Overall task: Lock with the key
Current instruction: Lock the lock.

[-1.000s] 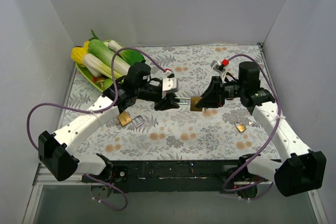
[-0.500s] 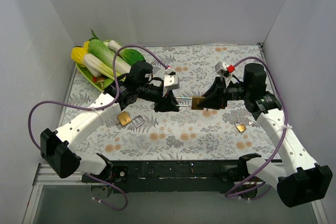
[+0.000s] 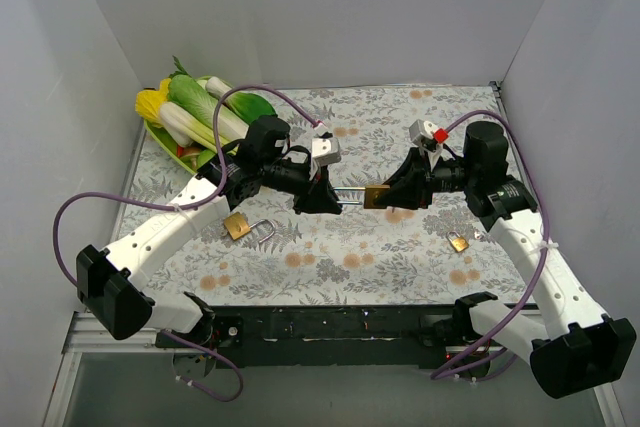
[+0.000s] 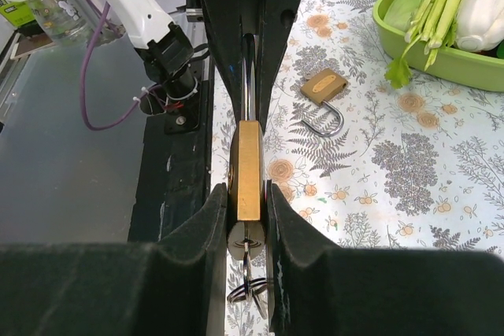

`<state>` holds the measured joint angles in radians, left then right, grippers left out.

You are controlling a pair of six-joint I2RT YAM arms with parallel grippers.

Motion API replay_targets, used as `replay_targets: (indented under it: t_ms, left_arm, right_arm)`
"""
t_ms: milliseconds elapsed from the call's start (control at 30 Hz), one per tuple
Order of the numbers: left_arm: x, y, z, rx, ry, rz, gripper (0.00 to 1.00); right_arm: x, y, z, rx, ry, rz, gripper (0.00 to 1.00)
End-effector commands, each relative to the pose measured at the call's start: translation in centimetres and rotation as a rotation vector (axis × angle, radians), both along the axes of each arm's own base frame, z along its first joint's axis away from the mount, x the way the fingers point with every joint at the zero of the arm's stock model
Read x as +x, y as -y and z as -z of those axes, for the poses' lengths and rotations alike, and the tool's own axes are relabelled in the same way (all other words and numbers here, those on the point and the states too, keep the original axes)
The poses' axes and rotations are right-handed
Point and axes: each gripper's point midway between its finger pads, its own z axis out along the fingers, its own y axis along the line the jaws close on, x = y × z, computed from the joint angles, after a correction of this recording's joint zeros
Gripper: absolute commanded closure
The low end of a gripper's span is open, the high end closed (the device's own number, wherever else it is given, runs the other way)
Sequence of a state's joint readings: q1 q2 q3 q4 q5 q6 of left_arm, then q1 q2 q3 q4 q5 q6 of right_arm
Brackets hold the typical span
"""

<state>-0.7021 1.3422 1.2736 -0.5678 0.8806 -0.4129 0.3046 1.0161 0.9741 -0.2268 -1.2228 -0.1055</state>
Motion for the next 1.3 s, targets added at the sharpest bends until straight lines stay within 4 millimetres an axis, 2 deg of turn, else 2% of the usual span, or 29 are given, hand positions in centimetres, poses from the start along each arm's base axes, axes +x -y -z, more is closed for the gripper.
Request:
replay_targets:
  t_ms: [0,267,433,767,933,1100,1133,1200,1233,1267]
  left_arm:
    - [-0.1,1.8,-2.9,-0.106,0.042,0.025,1.00]
    - [0.2,3.7,-4.5,-0.168,0.071,0.027,1.00]
    - [-0.9,5.1,-5.2,-0.199,0.066,0.071,1.00]
    - [-0.7,7.1,-9.2,-0.315,0.084,0.073,1.00]
    - [-1.5,7.8,-9.4,-0.330,0.079,0.100,1.00]
    - [-1.5,7.4,-8.6,-0.309,0.093,0.090,1.00]
    - [-1.6,7.0,-8.7,-0.307,0.098,0.083,1.00]
    - [-1.5,6.2,-7.2,-0.272,0.051,0.072,1.00]
    - [-0.8,5.4,-6.8,-0.266,0.037,0.050,1.00]
    - [-1.2,4.5,-7.0,-0.273,0.028,0.065,1.00]
  right_arm:
    - [-0.9,-1.2,-2.6,0.055,0.102,-0.048,0.99]
    - [-2.3,-3.1,-1.5,0.043,0.064,-0.102,0.99]
    - [-2.6,-4.3,-1.1,0.051,0.058,-0.125,0.99]
    - [-3.3,-5.9,1.1,0.045,-0.019,-0.151,0.99]
    - [-3.4,-6.5,1.0,0.057,-0.035,-0.161,0.99]
    - [-3.5,-6.3,1.5,0.027,-0.043,-0.162,0.99]
    - [-3.6,-6.1,1.6,0.020,-0.047,-0.159,0.99]
    - [-3.5,-5.9,1.9,0.003,-0.026,-0.141,0.99]
    - [-3.5,-5.7,2.1,-0.011,-0.034,-0.131,0.99]
    - [-3.5,-5.3,2.6,-0.029,-0.053,-0.119,0.99]
